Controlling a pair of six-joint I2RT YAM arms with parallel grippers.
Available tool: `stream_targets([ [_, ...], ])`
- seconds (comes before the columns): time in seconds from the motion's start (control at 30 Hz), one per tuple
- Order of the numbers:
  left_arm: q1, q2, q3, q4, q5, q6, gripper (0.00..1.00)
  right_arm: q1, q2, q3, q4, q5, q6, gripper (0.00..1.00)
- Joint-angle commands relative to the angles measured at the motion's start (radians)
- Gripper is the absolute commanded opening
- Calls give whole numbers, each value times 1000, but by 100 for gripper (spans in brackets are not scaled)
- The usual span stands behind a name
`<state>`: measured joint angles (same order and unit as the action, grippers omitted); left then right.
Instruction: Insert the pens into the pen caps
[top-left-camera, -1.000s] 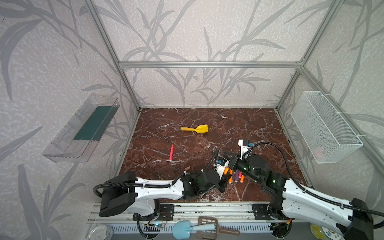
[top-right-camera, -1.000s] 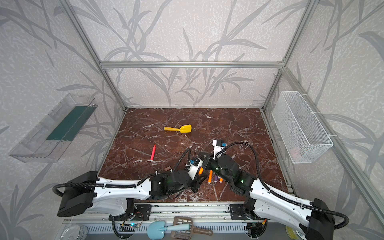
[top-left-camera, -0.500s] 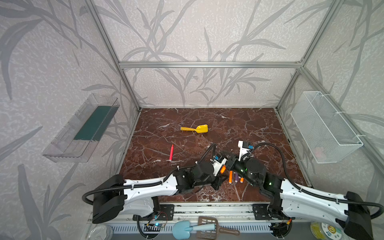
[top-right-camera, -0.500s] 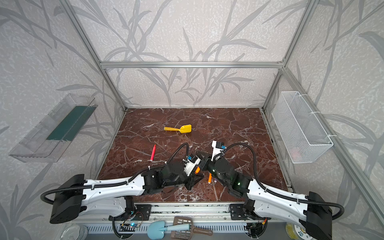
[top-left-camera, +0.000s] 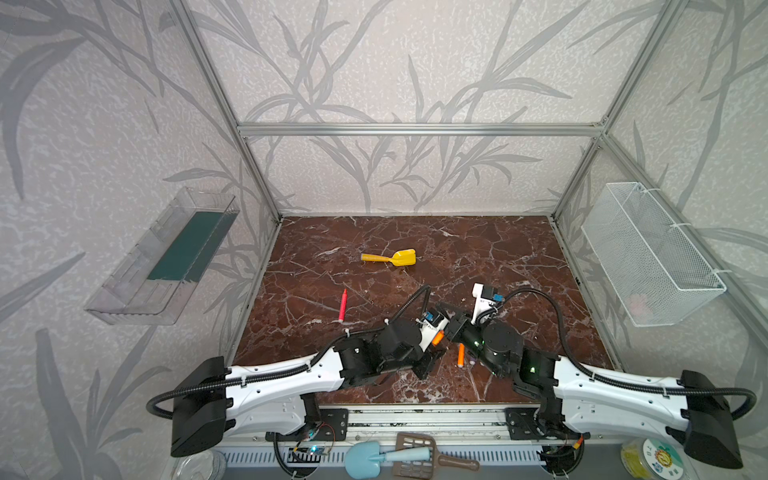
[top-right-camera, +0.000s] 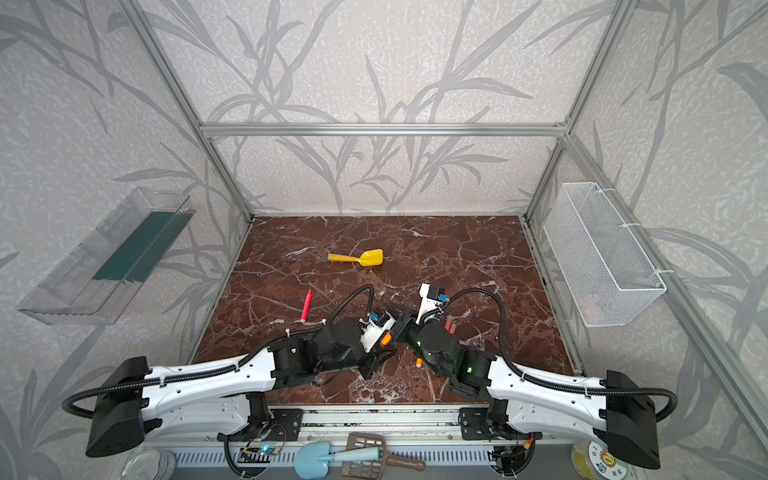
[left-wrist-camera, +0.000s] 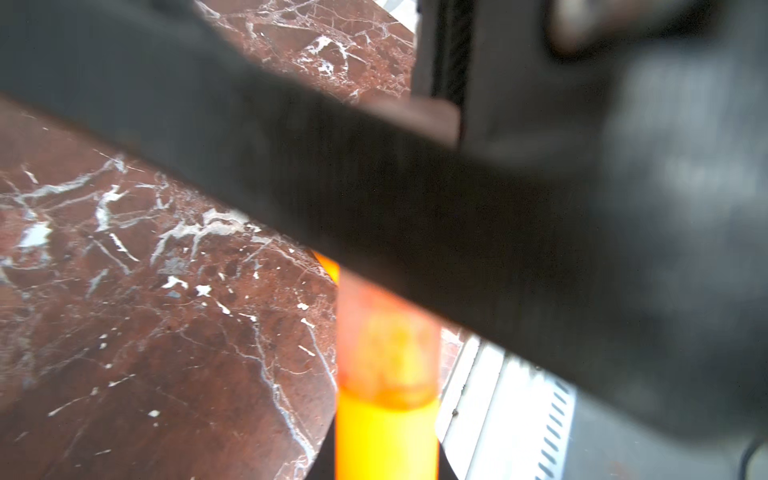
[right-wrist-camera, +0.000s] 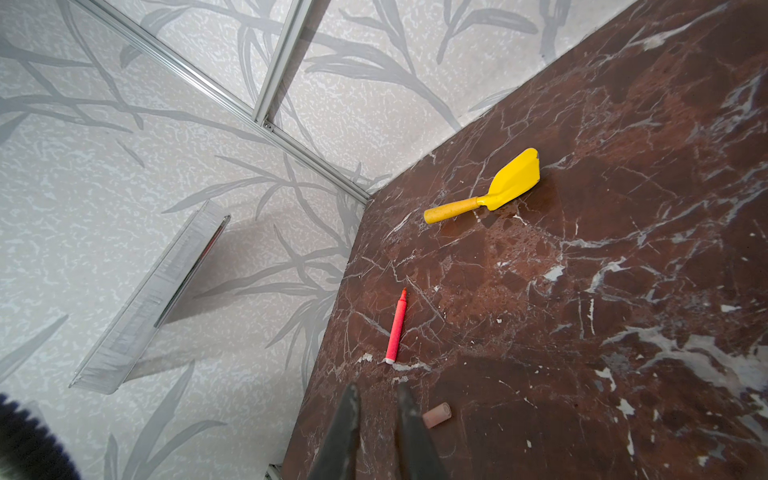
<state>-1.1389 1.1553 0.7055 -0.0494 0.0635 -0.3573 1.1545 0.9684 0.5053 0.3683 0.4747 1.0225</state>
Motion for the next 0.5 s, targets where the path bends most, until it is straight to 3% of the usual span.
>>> stream_targets([
  [0.0,90,-20,82,186,-365,-79,0,101,-4,-41,-175,-199,-22,0],
  [0.23,92,-53,28,230,-117,-122,0,102,-116,-103,-142,-108,-87,0],
  [0.4,83,-60,-19,263,-65,-152,0,102,-155,-91,-185,-100,-119,0],
  [0.47,76,-52,-29,276,-66,-155,0,102,-148,-72,-211,-104,-126,4],
])
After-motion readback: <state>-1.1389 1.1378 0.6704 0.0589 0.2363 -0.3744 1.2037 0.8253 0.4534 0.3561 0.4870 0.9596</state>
